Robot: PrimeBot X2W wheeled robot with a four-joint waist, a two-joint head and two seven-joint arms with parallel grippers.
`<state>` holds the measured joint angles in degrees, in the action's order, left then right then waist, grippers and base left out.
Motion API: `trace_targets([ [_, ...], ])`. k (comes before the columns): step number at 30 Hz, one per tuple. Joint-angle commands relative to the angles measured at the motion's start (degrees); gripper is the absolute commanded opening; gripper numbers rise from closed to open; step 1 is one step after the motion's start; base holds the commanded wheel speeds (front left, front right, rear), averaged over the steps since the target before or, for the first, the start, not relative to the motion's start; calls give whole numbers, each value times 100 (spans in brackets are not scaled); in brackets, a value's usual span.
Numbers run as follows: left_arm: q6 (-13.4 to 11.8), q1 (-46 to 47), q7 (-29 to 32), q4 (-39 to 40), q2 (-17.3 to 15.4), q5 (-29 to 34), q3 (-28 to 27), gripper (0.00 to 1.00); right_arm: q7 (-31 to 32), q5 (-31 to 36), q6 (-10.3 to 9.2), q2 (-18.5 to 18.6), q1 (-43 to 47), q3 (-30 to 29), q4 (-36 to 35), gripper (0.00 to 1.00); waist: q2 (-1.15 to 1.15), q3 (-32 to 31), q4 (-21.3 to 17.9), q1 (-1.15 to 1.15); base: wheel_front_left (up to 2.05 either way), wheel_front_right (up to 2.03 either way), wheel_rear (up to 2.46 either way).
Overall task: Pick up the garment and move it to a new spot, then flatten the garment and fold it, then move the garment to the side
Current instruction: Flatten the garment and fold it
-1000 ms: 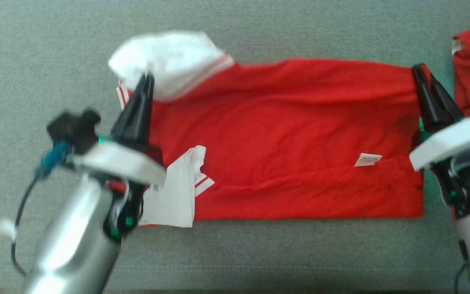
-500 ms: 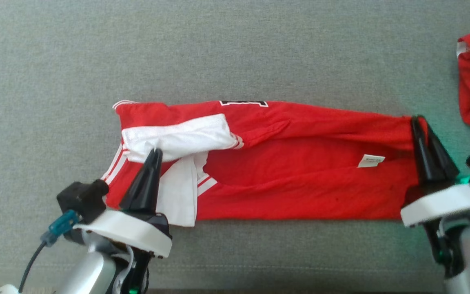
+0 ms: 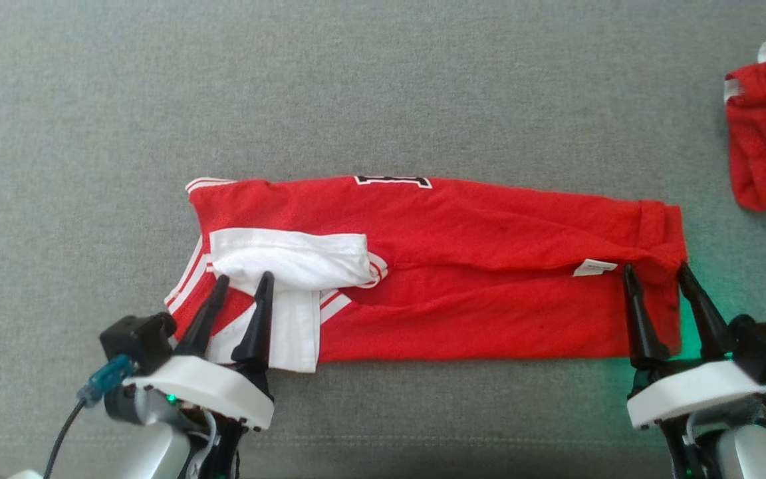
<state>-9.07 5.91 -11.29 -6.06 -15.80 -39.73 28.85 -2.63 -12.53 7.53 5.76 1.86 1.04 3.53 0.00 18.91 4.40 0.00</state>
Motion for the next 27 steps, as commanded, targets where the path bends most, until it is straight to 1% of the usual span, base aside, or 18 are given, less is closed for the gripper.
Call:
trace_targets([
  [1, -41, 11, -107, 108, -57, 65, -241, 100, -104, -32, -4, -3, 46, 108, -216, 100, 0, -69, -19, 0, 0, 0, 0],
  [8, -191, 63, -344, 300, 14, 453, -583, 100, -240, -41, -4, -64, 33, 184, -666, 100, 0, -352, -72, 0, 0, 0, 0],
  [9, -216, 72, -355, 355, 18, 546, -659, 100, -234, -39, -4, -66, 16, 192, -730, 100, 0, -397, -82, 0, 0, 0, 0],
  [11, -257, 88, -367, 618, 95, 848, -980, 100, -219, -15, -4, -56, -59, 207, -899, 100, 0, -543, -110, 0, 0, 0, 0],
  [15, -202, -34, -369, 885, 190, 1293, -1294, 100, -168, 47, -4, -36, -121, 183, -1020, 100, 0, -747, -141, 0, 0, 0, 0],
  [19, -128, -191, -370, 925, 226, 1618, -1446, 100, -105, 95, -4, -54, -74, 187, -1075, 100, 0, -932, -164, 0, 0, 0, 0],
  [27, 17, -417, -370, 766, 255, 1856, -1551, 100, -58, 133, -4, -101, 121, 240, -1093, 100, 0, -1067, -185, 0, 0, 0, 0],
])
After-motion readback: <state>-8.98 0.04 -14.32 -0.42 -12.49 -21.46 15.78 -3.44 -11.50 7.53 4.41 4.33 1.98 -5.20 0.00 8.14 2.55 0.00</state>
